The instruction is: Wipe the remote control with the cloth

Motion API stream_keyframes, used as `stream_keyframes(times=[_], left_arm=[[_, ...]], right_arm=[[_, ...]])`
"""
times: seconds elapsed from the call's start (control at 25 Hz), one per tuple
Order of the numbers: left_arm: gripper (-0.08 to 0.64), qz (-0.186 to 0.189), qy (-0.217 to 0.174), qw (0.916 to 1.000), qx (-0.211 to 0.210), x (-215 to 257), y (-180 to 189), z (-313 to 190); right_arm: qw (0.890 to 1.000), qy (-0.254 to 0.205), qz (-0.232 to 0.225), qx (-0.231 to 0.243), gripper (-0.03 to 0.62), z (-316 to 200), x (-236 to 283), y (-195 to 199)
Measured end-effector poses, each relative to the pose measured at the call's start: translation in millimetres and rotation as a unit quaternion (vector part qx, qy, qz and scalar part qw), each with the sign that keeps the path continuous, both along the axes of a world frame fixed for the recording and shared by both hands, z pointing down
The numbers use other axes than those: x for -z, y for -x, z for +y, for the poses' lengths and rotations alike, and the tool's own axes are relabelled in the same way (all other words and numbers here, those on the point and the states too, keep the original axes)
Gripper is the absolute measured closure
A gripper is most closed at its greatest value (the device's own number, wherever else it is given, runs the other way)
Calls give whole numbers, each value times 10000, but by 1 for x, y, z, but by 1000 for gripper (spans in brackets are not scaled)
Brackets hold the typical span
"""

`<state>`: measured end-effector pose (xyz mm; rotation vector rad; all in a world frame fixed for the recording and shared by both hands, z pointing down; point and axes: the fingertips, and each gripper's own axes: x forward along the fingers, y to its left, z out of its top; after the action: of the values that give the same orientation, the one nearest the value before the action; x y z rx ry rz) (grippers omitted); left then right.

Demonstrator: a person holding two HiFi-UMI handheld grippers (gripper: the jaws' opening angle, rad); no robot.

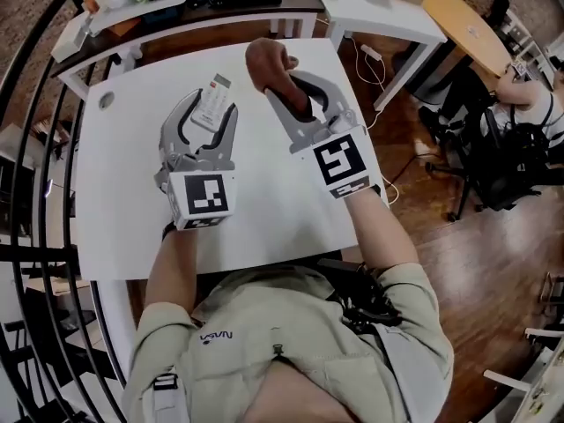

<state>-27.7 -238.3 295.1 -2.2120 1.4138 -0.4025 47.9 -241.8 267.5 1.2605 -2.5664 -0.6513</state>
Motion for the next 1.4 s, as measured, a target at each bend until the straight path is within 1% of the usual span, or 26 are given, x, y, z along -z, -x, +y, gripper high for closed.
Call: stream_keyframes(times=[0.12,0.32,0.48,0.64,0.76,0.92,0.96,1.08,1.16,1.24,1.28,1.32,1.4], left_arm=[[319,172,263,9993,187,-9,10,-37],[319,503,652,9962,296,-13,22,-85],[319,797,1168,9892,389,-45,31,-116],[319,878,1698,9805,444,-76,31,-137],[319,820,2187,9712,467,-102,29,-144],[319,749,2542,9624,596,-121,29,-152],[319,737,2665,9591,613,-124,29,-152],[318,618,3124,9453,698,-133,28,-149],[318,406,3368,9373,803,-145,31,-151],[318,262,3611,9292,739,-166,29,-156],[318,246,3705,9254,762,-174,31,-157],[316,229,3765,9220,873,-177,37,-155],[314,141,3781,9184,1156,-173,49,-152]], right_arm=[[9995,251,11,-185,483,-41,-4,-11],[9964,758,-20,-373,483,-95,-17,-18],[9897,1348,92,-464,483,-121,-57,-25],[9811,1845,156,-569,483,-140,-93,-34],[9723,2244,252,-599,483,-148,-119,-38],[9624,2622,412,-572,483,-151,-143,-40],[9599,2706,440,-582,483,-151,-150,-41],[9531,2895,539,-695,482,-154,-166,-47],[9483,3028,601,-737,482,-155,-175,-50],[9443,3148,637,-718,477,-154,-181,-49],[9435,3174,645,-705,476,-154,-182,-48],[9431,3185,641,-706,469,-154,-183,-48],[9430,3196,582,-720,450,-154,-184,-50]])
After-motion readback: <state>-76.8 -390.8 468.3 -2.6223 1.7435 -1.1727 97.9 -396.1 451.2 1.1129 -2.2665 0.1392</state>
